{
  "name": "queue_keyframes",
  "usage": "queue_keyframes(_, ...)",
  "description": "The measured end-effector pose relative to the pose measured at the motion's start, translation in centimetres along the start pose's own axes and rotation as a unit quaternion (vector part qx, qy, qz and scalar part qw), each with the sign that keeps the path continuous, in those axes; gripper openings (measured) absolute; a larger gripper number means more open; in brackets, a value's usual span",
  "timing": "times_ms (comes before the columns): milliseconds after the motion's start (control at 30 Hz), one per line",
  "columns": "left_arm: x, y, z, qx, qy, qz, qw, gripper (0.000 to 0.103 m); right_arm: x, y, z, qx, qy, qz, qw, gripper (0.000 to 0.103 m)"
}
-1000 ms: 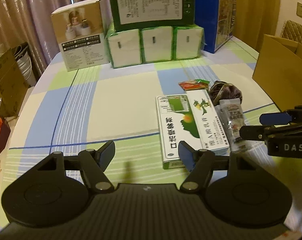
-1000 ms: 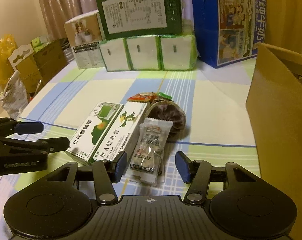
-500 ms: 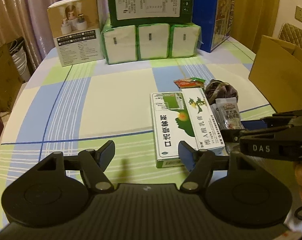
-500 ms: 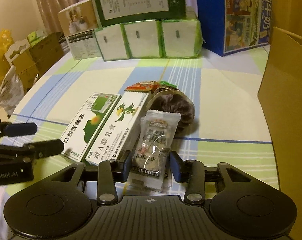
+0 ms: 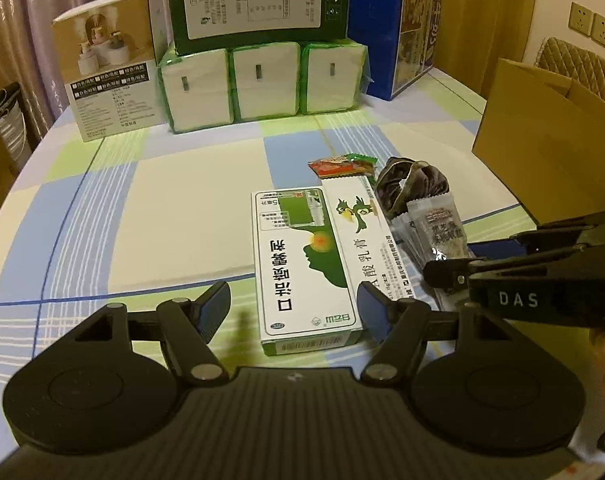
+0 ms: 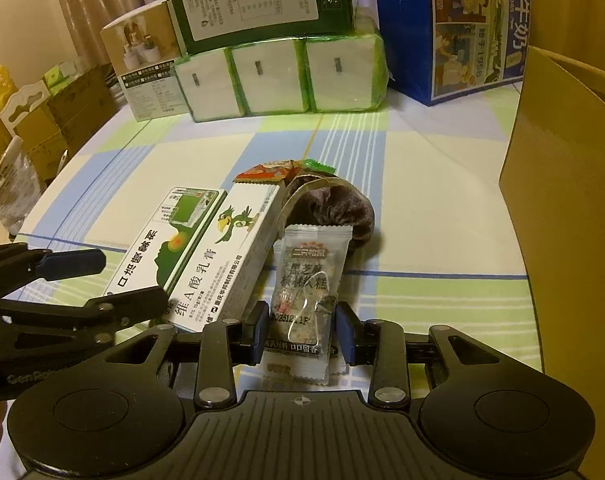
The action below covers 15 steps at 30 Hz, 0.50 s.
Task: Organize objects
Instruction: 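Grasp the snack packet with the right tool while the left tool grasps the green medicine box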
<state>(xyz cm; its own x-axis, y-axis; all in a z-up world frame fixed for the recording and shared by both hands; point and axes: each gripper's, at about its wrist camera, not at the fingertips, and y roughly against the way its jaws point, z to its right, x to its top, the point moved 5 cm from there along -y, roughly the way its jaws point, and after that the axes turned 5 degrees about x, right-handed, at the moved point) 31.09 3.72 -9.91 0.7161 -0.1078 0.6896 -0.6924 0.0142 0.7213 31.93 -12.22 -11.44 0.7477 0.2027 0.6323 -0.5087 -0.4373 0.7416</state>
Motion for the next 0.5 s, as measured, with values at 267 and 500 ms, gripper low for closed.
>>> queue_keyframes(267,-0.1,-1.0,-0.5,0.011,-0.007,-0.006,0.9999,0.052,-0.1,-0.1,0.0,0.002,0.006,0.000,1.000,0.033)
queue_keyframes(500,-0.5,-1.2,-0.1,0.018,-0.011,-0.015,0.9997,0.051,-0.3,-0.1,-0.1,0.005,0.006,0.001,1.000,0.033)
